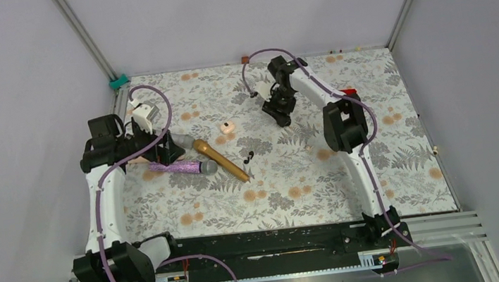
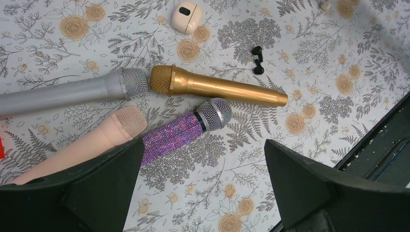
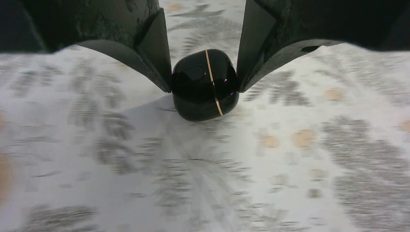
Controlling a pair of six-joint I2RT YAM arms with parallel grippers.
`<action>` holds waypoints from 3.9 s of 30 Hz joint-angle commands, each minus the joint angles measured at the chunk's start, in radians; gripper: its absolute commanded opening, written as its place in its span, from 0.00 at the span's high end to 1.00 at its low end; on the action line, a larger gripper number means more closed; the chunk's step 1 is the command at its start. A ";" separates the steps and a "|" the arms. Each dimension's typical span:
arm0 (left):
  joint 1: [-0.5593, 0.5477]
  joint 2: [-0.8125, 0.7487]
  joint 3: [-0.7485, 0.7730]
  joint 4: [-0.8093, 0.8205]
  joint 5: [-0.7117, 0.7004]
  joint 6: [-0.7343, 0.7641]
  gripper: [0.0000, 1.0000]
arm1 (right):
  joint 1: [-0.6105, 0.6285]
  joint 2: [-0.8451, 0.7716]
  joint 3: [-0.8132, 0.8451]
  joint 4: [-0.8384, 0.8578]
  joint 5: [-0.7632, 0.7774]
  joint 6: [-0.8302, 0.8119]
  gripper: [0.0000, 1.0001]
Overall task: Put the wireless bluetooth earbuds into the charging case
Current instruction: Move the charging case to the center of the board, then adjust the charging case at the center of the board.
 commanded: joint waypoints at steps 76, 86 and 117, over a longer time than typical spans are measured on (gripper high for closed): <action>-0.055 -0.105 -0.139 0.193 0.009 -0.010 0.01 | 0.361 0.145 0.256 0.275 0.241 1.041 0.08; -0.050 -0.127 -0.140 0.194 0.012 -0.013 0.01 | 0.405 0.161 0.277 0.299 0.348 1.078 0.17; -0.021 -0.163 -0.148 0.193 0.031 -0.017 0.01 | 0.467 0.068 0.310 0.395 0.519 0.732 0.01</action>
